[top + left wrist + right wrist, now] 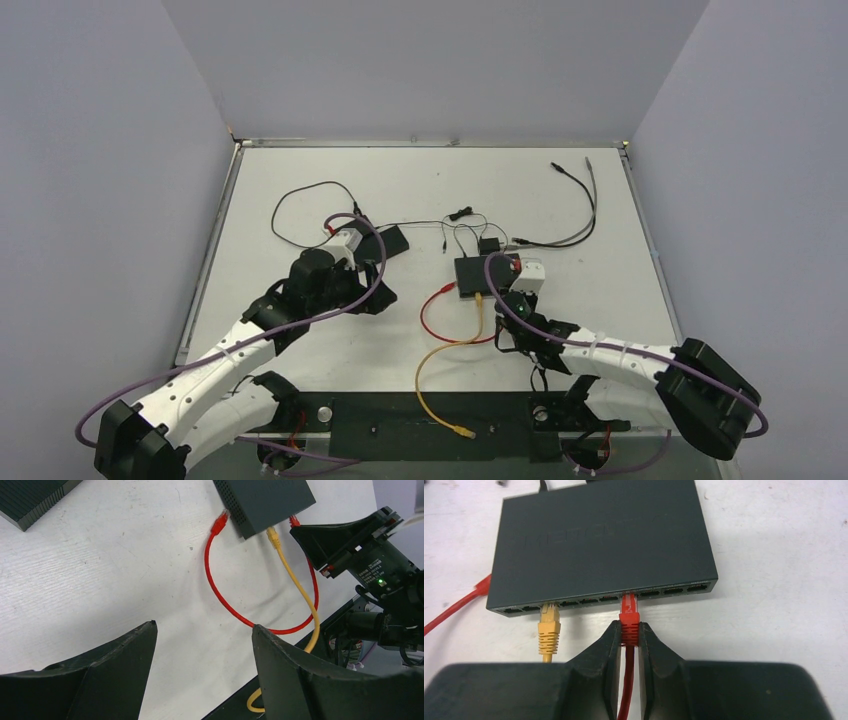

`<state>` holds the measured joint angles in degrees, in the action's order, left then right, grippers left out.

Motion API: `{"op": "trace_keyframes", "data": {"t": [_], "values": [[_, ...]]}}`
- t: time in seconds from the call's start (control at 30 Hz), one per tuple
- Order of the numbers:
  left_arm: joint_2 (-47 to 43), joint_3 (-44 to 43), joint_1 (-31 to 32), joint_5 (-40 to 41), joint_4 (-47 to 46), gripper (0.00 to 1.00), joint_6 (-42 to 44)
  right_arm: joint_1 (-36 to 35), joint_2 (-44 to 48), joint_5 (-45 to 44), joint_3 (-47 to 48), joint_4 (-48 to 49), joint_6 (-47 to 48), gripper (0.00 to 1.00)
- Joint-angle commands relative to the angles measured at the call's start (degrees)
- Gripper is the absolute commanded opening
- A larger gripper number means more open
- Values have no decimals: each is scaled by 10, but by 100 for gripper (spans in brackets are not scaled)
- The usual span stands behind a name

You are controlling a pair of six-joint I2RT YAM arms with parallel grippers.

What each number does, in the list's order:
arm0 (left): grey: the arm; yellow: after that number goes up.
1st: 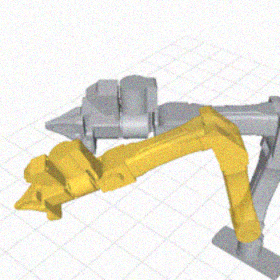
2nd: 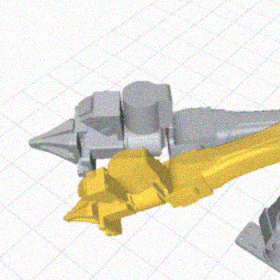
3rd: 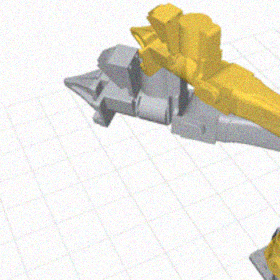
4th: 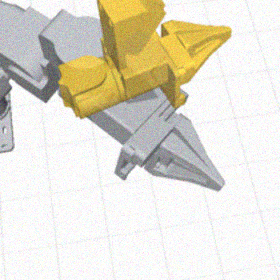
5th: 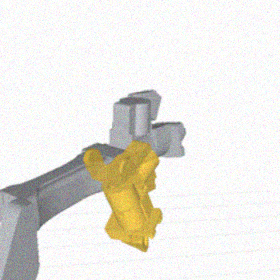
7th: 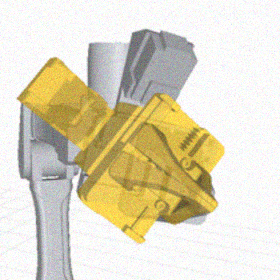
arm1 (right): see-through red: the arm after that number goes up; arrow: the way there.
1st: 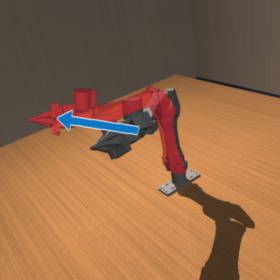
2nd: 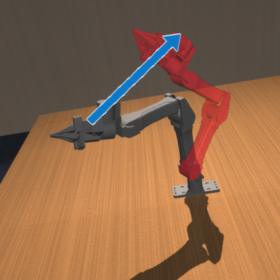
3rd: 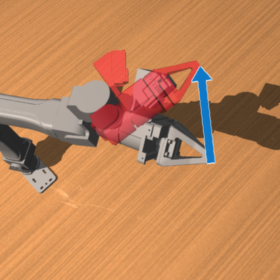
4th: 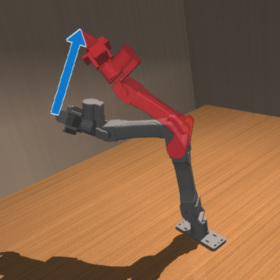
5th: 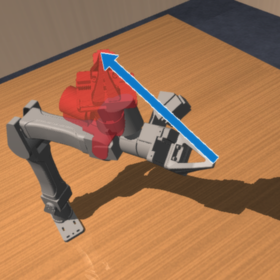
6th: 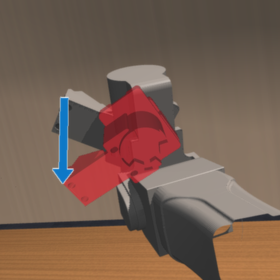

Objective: Insert the plug into the switch port
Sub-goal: Insert the connector into the switch port.

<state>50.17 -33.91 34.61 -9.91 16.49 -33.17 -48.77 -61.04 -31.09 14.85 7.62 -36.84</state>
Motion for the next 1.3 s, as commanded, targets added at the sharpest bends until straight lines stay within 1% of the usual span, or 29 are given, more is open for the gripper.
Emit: {"op": "trace_keyframes", "data": {"t": [0.0,0.1,0.2,0.3,0.43,0.47,0.6,0.67,0.7,0.73,0.77,0.8,0.83,0.87,0.9,1.07,1.13,1.27], "values": [[6,-28,-6,-17,-40,67,6,37,-63,-8,60,42,-27,0],[9,-30,-8,-19,-44,68,6,60,-124,-2,93,58,-17,0],[12,-34,-9,-20,-44,68,7,104,-174,1,143,50,-21,0],[13,-36,-12,-22,-41,68,9,155,-229,51,195,43,-24,0],[11,-33,-16,-21,-40,68,10,195,-290,121,248,58,-23,0],[11,-33,-16,-21,-39,68,10,198,-301,142,259,59,-21,0],[16,-35,-19,-22,-42,68,10,201,-368,175,331,38,-8,0],[20,-36,-21,-23,-45,68,9,202,-397,179,357,29,-2,7],[23,-37,-22,-24,-45,68,9,202,-398,179,365,27,-1,15],[24,-38,-23,-26,-44,68,9,202,-395,177,366,26,4,18],[24,-38,-24,-27,-44,68,10,202,-390,175,363,26,8,22],[24,-37,-25,-28,-43,68,10,202,-376,168,361,25,15,24],[23,-37,-25,-28,-43,68,10,202,-366,161,355,24,19,30],[21,-35,-26,-27,-43,68,9,202,-344,145,351,18,26,32],[20,-34,-27,-27,-44,68,10,202,-334,130,350,8,37,37],[23,-31,-32,-28,-51,68,9,202,-257,84,368,-33,87,47],[25,-28,-33,-30,-54,68,8,202,-241,73,382,-39,110,52],[27,-27,-36,-35,-59,68,5,201,-244,55,423,-33,147,55]]}}
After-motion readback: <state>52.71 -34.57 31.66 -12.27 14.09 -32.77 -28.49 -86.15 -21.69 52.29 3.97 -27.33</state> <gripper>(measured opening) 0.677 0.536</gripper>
